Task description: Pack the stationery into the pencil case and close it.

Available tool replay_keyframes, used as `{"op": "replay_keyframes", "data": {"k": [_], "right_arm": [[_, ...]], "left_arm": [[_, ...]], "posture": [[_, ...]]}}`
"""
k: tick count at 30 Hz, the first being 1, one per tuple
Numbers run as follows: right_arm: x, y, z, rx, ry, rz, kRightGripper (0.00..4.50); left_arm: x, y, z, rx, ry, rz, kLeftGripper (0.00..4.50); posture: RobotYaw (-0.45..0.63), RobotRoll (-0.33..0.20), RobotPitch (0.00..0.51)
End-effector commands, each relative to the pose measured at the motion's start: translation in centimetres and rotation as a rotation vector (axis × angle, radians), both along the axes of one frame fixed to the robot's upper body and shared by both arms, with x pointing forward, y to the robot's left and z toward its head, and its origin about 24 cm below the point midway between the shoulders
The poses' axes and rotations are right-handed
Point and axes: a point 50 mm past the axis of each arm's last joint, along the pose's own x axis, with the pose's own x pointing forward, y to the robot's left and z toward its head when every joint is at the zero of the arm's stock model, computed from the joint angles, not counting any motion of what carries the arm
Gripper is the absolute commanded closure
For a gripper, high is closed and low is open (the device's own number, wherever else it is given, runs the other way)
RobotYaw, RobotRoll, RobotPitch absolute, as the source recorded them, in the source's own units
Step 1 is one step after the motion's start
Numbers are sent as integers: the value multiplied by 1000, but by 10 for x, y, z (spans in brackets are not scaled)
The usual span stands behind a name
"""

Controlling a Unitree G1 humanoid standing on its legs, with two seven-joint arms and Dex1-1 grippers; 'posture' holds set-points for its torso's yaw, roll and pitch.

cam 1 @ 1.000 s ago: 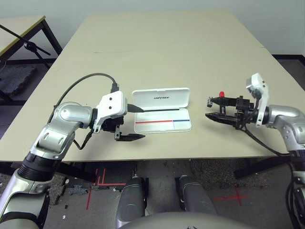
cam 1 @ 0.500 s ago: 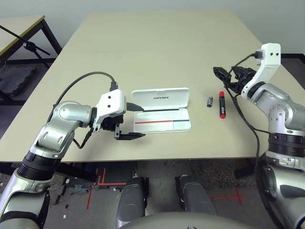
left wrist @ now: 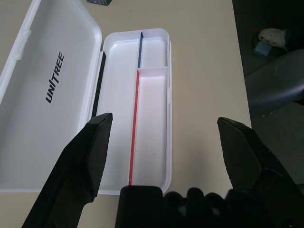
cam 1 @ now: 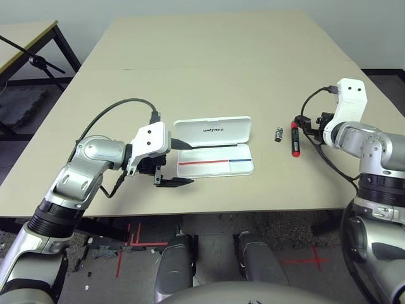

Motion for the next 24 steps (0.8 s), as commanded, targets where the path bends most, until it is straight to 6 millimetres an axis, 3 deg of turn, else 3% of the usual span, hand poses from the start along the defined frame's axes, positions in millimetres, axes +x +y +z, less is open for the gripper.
{"op": "replay_keyframes", "data": {"k": [1, 21, 24], "right_arm": [[-2, 3, -11, 8, 50, 12, 0], [6, 8, -41, 16, 126, 41, 0], [6, 5, -41, 6, 129, 26, 619]], "left_arm": [[-1, -2, -6, 19, 11, -6, 41], [-4, -9, -3, 20, 8, -14, 41], [-4, -9, -3, 21, 9, -12, 0]], "posture": [[-101, 0, 103], [-84, 0, 101], [-85, 0, 102]]}}
